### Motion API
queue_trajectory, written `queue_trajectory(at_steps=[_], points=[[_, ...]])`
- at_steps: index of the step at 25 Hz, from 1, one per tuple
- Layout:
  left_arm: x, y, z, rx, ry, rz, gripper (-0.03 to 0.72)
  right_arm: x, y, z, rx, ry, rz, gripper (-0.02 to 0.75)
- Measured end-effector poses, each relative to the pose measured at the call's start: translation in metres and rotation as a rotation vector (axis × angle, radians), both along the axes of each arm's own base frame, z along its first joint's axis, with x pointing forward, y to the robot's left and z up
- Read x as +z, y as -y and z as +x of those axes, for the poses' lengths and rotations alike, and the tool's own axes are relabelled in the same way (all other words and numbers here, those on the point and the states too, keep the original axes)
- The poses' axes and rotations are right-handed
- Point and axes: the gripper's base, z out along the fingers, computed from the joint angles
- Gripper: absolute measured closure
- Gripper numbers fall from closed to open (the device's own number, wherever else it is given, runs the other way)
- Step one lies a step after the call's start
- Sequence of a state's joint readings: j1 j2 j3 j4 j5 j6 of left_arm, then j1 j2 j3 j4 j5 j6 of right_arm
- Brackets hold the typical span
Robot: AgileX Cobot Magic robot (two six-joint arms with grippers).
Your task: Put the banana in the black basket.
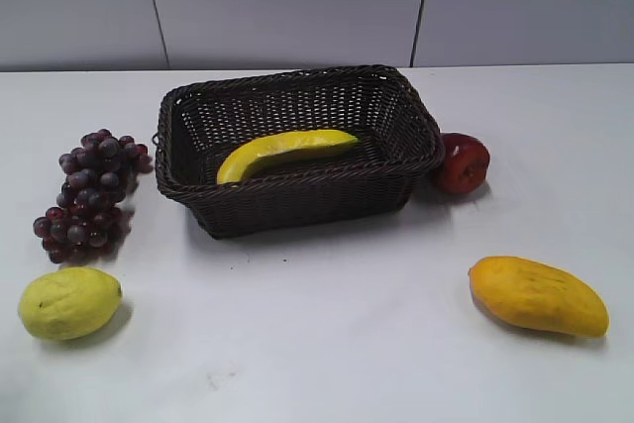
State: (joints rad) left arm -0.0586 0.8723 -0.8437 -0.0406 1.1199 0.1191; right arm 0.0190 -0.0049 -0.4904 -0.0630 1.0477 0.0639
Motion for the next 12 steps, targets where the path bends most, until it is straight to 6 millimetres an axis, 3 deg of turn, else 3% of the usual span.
queue_trajectory(at_steps=[7, 12], points=[[-0.018, -0.003, -0.064, 0.001, 0.171, -0.016, 0.106, 0.000, 0.000, 0.000, 0.000, 0.000, 0.000, 0.148], [-0.039, -0.005, -0.088, 0.001, 0.220, -0.019, 0.108, 0.000, 0.000, 0.000, 0.000, 0.000, 0.000, 0.148]])
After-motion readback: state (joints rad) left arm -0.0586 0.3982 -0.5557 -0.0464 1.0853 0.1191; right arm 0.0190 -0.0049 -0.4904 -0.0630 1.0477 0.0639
